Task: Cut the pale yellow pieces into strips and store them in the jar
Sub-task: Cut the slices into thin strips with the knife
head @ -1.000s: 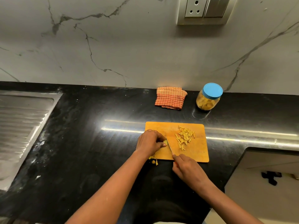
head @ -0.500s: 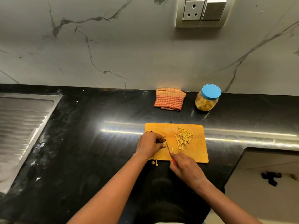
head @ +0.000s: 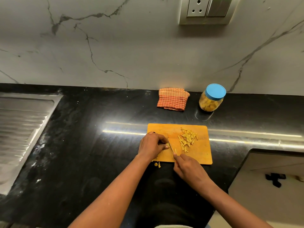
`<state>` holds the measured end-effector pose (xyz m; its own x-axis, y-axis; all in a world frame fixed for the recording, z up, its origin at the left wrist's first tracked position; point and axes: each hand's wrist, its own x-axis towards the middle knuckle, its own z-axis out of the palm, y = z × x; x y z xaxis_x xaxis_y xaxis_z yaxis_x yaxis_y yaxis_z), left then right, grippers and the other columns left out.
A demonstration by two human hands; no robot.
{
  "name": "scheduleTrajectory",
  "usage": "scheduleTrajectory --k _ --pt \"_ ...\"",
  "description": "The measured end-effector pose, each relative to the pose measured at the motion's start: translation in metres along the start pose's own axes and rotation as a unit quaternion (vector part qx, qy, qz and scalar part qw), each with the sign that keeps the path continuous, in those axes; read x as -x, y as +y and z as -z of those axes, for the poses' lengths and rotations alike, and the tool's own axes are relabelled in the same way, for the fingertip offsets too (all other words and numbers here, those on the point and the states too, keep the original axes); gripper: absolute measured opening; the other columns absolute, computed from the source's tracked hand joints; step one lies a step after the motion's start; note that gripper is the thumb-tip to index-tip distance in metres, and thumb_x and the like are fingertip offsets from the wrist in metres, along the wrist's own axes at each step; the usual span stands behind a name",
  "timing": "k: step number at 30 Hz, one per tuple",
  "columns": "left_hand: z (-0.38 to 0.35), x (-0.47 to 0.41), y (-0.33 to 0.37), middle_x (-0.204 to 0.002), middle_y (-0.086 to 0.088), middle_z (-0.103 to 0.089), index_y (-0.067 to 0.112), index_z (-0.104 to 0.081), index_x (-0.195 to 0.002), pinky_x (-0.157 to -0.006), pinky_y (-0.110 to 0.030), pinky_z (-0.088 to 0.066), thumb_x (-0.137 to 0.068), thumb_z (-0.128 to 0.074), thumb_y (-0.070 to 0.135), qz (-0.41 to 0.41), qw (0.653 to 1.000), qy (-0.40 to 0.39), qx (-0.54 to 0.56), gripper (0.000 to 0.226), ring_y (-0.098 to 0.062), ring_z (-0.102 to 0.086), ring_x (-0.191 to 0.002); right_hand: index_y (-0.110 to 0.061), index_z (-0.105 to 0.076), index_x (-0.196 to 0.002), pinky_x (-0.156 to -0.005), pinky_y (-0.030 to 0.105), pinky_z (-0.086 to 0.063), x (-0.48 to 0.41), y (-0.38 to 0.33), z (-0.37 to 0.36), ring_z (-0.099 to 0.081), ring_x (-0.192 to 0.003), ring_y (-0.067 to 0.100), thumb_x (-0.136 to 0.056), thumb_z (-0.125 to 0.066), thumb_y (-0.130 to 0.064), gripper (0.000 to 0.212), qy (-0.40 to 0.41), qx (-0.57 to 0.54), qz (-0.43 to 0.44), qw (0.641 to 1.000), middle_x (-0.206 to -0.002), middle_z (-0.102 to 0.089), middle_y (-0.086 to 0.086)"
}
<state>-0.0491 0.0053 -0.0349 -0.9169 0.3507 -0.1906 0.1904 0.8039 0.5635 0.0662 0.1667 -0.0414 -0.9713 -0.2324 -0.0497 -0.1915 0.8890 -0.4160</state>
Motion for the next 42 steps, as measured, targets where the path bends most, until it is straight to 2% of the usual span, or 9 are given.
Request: scheduleTrajectory --k 3,8,13,22,27,31,36,39,42 --pt "-0.001 0.000 -0.003 -0.091 0.013 -0.070 0.032 -0.076 -0.095 -0.075 -0.025 -0.046 -0.073 -0.082 0.039 0.004 1.000 0.008 0.013 0.024 -0.006 -0.054 -0.093 -0.007 -0.064 -0.121 -0.058 0.025 -0.051 0.016 0.002 0.002 -0.060 -0.067 0.014 -0.088 -0.067 -0.019 0.036 0.010 -0.005 -0.002 1.000 -0.083 -0.064 0.001" --pt "-0.004 0.002 -0.003 -0.092 0.013 -0.070 0.031 -0.076 -0.094 -0.073 -0.021 -0.040 -0.074 -0.081 0.040 -0.008 1.000 0.020 0.011 0.022 -0.005 -0.053 -0.091 -0.005 -0.065 -0.120 -0.059 0.023 -0.051 0.012 0.004 0.007 -0.060 -0.068 0.011 -0.086 -0.071 -0.016 0.037 0.040 -0.021 0.001 0.999 -0.085 -0.066 0.001" --pt "-0.004 0.004 -0.005 -0.093 0.012 -0.071 0.030 -0.077 -0.093 -0.081 -0.029 -0.048 -0.078 -0.079 0.032 -0.027 0.999 0.015 0.018 0.015 -0.009 -0.054 -0.094 -0.006 -0.066 -0.117 -0.061 0.019 -0.048 0.001 -0.005 0.006 -0.060 -0.069 0.010 -0.083 -0.073 -0.015 0.037 0.052 -0.034 0.020 0.998 -0.085 -0.065 0.000" --pt "-0.005 0.007 -0.006 -0.093 0.013 -0.072 0.028 -0.077 -0.093 -0.081 -0.033 -0.049 -0.081 -0.076 0.030 -0.048 0.998 0.027 0.007 0.012 -0.009 -0.052 -0.094 -0.004 -0.064 -0.119 -0.062 0.026 -0.051 -0.003 -0.002 -0.002 -0.062 -0.070 0.017 -0.087 -0.066 -0.017 0.035 0.044 -0.035 0.027 0.998 -0.087 -0.065 0.004" --pt "-0.006 0.007 -0.006 -0.092 0.012 -0.072 0.027 -0.077 -0.092 -0.080 -0.031 -0.048 -0.082 -0.075 0.030 -0.054 0.998 0.031 -0.006 0.011 -0.010 -0.051 -0.095 -0.005 -0.056 -0.130 -0.074 0.034 -0.052 -0.016 -0.003 0.000 -0.062 -0.084 0.024 -0.096 -0.053 -0.020 0.037 0.011 -0.028 0.025 0.999 -0.100 -0.064 0.010" --pt "-0.007 0.007 -0.006 -0.092 0.011 -0.072 0.028 -0.077 -0.092 -0.080 -0.029 -0.048 -0.082 -0.076 0.031 -0.043 0.999 0.029 -0.004 0.011 -0.009 -0.052 -0.095 -0.005 -0.059 -0.126 -0.068 0.033 -0.052 -0.010 -0.002 -0.003 -0.062 -0.078 0.022 -0.095 -0.055 -0.019 0.035 0.016 -0.008 0.018 1.000 -0.094 -0.064 0.008" --pt "-0.007 0.005 -0.006 -0.092 0.011 -0.068 0.033 -0.077 -0.092 -0.075 -0.021 -0.045 -0.077 -0.080 0.035 0.003 0.999 0.034 0.028 0.015 -0.007 -0.056 -0.089 -0.008 -0.066 -0.120 -0.059 0.019 -0.049 0.023 0.000 -0.002 -0.059 -0.066 0.008 -0.085 -0.071 -0.019 0.037 0.017 -0.018 0.012 1.000 -0.083 -0.064 -0.003" --pt "-0.006 0.004 -0.004 -0.091 0.011 -0.067 0.034 -0.076 -0.092 -0.073 -0.017 -0.040 -0.075 -0.082 0.036 0.024 0.998 0.031 0.041 0.018 -0.004 -0.056 -0.085 -0.006 -0.065 -0.119 -0.059 0.019 -0.048 0.022 0.003 0.001 -0.058 -0.067 0.008 -0.084 -0.072 -0.016 0.038 0.040 -0.023 0.008 0.999 -0.083 -0.064 -0.002" --pt "-0.004 0.005 -0.002 -0.088 0.013 -0.068 0.032 -0.076 -0.093 -0.073 -0.017 -0.043 -0.074 -0.083 0.035 0.026 0.998 0.031 0.051 0.020 -0.001 -0.055 -0.080 -0.006 -0.064 -0.121 -0.061 0.022 -0.050 0.012 0.000 0.004 -0.059 -0.069 0.010 -0.086 -0.070 -0.016 0.036 0.051 -0.040 0.011 0.998 -0.085 -0.064 0.000"
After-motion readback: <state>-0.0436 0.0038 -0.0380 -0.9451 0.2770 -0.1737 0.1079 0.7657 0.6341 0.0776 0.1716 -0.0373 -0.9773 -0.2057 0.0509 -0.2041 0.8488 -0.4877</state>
